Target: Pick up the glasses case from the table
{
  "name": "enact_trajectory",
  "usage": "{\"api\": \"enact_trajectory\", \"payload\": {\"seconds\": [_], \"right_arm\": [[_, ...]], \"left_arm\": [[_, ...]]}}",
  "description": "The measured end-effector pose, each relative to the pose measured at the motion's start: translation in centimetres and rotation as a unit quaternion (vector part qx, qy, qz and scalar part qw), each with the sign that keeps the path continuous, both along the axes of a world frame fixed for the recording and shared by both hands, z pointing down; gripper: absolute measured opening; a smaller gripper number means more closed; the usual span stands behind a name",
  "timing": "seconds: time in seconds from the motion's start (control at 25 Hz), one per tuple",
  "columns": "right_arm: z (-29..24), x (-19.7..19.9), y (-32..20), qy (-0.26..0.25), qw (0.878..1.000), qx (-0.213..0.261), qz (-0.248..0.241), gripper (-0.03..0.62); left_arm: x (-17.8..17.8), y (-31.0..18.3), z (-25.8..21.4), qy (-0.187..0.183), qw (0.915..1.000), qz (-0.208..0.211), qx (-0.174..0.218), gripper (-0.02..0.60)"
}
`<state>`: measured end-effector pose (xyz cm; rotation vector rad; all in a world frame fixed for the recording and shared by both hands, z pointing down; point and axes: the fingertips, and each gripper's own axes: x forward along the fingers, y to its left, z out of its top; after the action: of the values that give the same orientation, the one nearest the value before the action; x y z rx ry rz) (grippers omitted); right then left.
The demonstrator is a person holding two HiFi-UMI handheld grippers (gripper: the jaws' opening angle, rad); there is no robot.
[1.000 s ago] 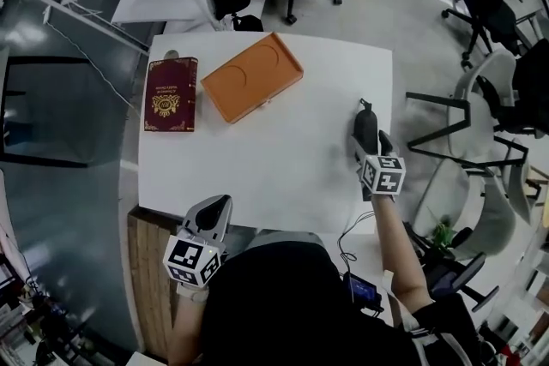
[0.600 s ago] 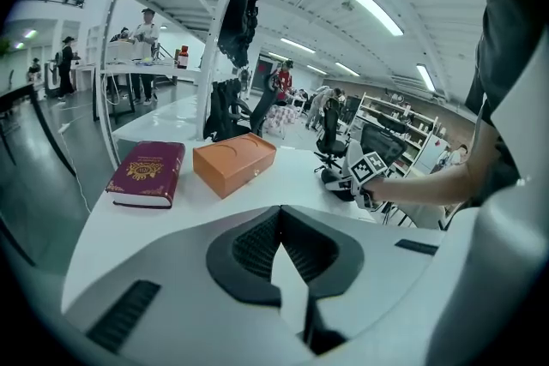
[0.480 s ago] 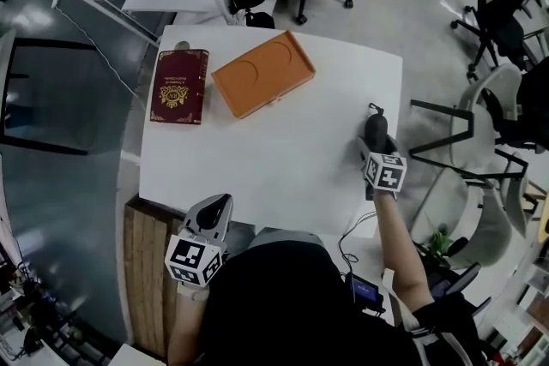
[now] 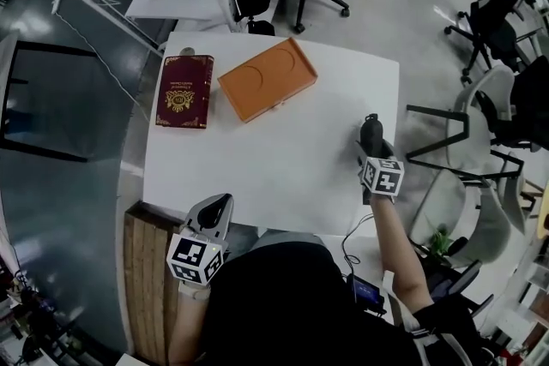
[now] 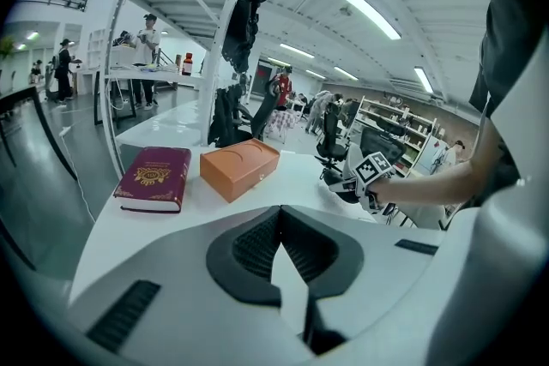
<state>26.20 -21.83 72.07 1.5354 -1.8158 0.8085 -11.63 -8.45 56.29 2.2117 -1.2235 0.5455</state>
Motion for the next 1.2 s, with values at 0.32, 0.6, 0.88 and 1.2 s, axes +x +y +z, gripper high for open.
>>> {"api": "enact_trajectory", "payload": {"seconds": [0.32, 0.6, 0.88, 1.2], "right_arm": [[-5.7, -4.7, 1.6, -0.042, 0.998, 0.037, -0.02, 0.367], [-12.7, -7.8, 3.6, -0.074, 0.993, 0.085, -0.025, 0.367], [-18.7, -11.1, 5.7, -0.093, 0.987, 0.126, -0.035, 0.367], [-24.0, -14.3, 8.5, -0.097, 0.979, 0.179, -0.033, 0.367]], "left_arm": [[-0.1, -1.6, -0.8, 0.023, 0.9987, 0.041, 0.018, 0.018], [1.1, -4.3, -3.3, 0.047, 0.9936, 0.089, 0.052, 0.018], [2.3, -6.6, -5.3, 0.064, 0.9844, 0.142, 0.082, 0.018], [3.6, -8.5, -7.6, 0.082, 0.9705, 0.199, 0.109, 0.018]]}}
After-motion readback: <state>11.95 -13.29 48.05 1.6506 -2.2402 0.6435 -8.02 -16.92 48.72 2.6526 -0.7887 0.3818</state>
